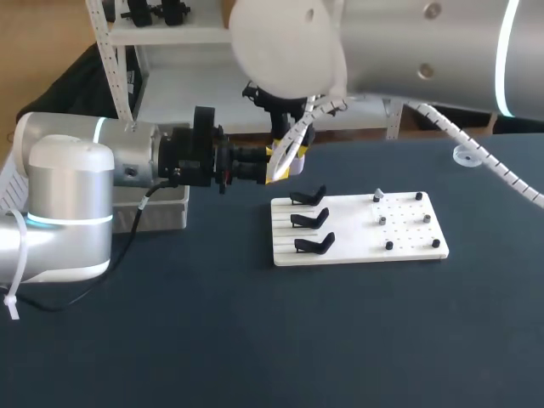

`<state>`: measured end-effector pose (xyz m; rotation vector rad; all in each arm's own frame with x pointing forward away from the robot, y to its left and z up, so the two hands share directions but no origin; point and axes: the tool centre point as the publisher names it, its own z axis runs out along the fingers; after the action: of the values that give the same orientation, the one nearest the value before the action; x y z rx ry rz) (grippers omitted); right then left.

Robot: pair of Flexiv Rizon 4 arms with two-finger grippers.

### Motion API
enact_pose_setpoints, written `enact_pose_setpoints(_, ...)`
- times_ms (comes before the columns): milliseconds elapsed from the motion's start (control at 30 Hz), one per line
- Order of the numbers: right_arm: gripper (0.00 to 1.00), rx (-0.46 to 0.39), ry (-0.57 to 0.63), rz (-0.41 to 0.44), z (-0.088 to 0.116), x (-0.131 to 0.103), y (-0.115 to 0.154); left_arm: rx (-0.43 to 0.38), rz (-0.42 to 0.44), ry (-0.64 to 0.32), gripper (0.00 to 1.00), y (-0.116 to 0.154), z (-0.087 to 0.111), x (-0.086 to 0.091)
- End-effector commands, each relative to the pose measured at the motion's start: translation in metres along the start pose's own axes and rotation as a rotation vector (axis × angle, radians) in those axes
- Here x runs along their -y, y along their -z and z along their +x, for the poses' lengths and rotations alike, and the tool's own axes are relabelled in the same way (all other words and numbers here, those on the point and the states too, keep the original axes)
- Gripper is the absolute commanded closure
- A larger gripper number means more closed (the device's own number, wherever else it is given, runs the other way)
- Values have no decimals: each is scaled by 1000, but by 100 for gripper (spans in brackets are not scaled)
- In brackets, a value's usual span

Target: Pick up each earbud case from the left stands, insert the matching earbuds, close the lid, and place the case in the box.

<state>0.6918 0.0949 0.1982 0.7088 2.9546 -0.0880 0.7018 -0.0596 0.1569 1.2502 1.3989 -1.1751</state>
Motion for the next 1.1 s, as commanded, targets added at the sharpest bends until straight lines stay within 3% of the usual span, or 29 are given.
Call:
enact_pose_setpoints(33,100,-6,-2,7,-1,-1,-4,1,-6,-1,100,0,0,1)
enact_pose_setpoints(200,99,-15,-4,10,-1,-1,-5,1,-6,-1,100,0,0,1)
enact_pose_setpoints(233,88,-16,-4,10,-1,-1,-5,1,-6,-1,100,0,0,1)
enact_pose_setpoints(267,84,-17,-4,10,-1,-1,-5,1,-6,-1,100,0,0,1)
enact_pose_setpoints(500,67,-14,-3,7,-1,0,-2,1,-6,-1,100,0,0,1)
enact_pose_setpoints(800,69,-10,5,-19,7,17,13,1,-6,-1,100,0,0,1)
enact_pose_setpoints(933,67,6,83,-133,15,35,20,1,-6,-1,100,0,0,1)
enact_pose_setpoints(1100,69,57,166,-207,18,53,19,1,-6,-1,100,0,0,1)
